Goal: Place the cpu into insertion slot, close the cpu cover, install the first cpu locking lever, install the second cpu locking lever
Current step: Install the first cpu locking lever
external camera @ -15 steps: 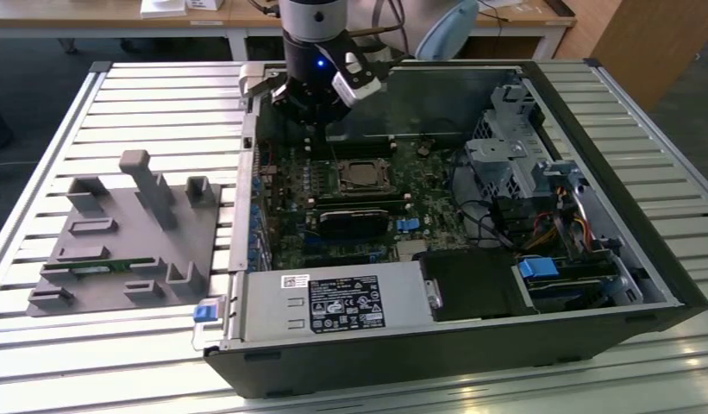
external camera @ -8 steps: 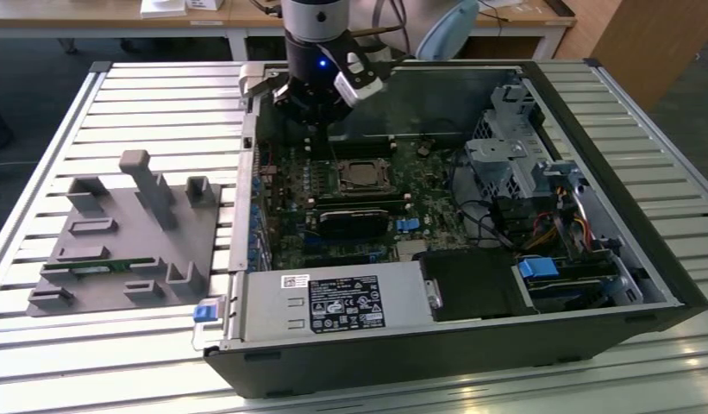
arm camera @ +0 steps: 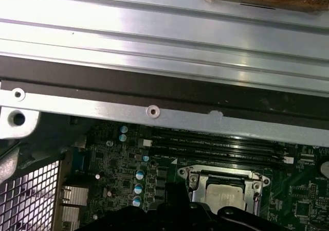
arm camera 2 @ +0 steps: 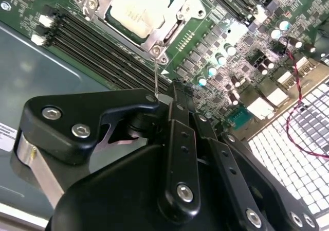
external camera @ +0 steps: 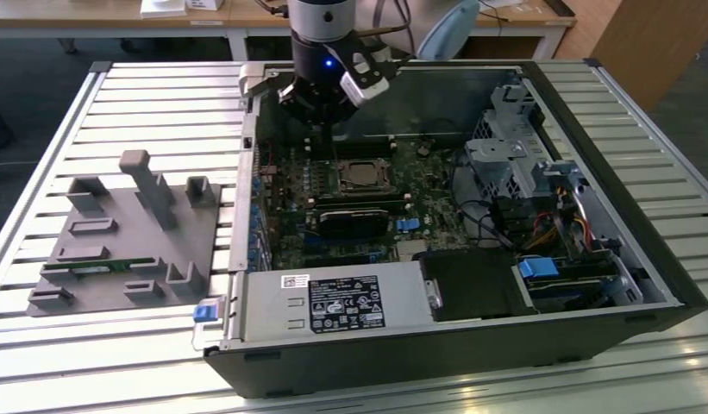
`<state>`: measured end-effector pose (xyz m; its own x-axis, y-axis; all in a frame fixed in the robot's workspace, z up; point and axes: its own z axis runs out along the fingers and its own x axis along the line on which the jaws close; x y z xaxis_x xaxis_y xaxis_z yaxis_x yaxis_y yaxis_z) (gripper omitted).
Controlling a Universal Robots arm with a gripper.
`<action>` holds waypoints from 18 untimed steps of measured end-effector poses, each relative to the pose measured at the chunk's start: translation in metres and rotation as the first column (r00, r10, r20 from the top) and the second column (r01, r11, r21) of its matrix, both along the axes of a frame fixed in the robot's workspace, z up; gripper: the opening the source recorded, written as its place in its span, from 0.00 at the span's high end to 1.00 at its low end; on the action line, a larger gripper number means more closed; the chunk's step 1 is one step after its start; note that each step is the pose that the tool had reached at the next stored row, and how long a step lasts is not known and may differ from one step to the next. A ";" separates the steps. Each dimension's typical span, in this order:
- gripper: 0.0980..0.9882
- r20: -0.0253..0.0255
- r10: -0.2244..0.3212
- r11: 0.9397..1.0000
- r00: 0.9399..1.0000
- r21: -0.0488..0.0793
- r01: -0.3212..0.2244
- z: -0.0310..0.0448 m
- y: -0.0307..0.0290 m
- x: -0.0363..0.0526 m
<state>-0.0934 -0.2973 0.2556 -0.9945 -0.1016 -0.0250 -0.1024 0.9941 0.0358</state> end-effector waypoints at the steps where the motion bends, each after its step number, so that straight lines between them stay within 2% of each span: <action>1: 0.99 0.000 0.000 1.000 1.000 0.000 0.000 0.0000 0.0000 0.0011; 7: 0.99 0.000 0.000 1.000 1.000 0.000 0.000 -0.0002 0.0000 0.0100; 18: 0.99 0.000 0.000 1.000 1.000 0.000 0.000 -0.0010 0.0000 0.0208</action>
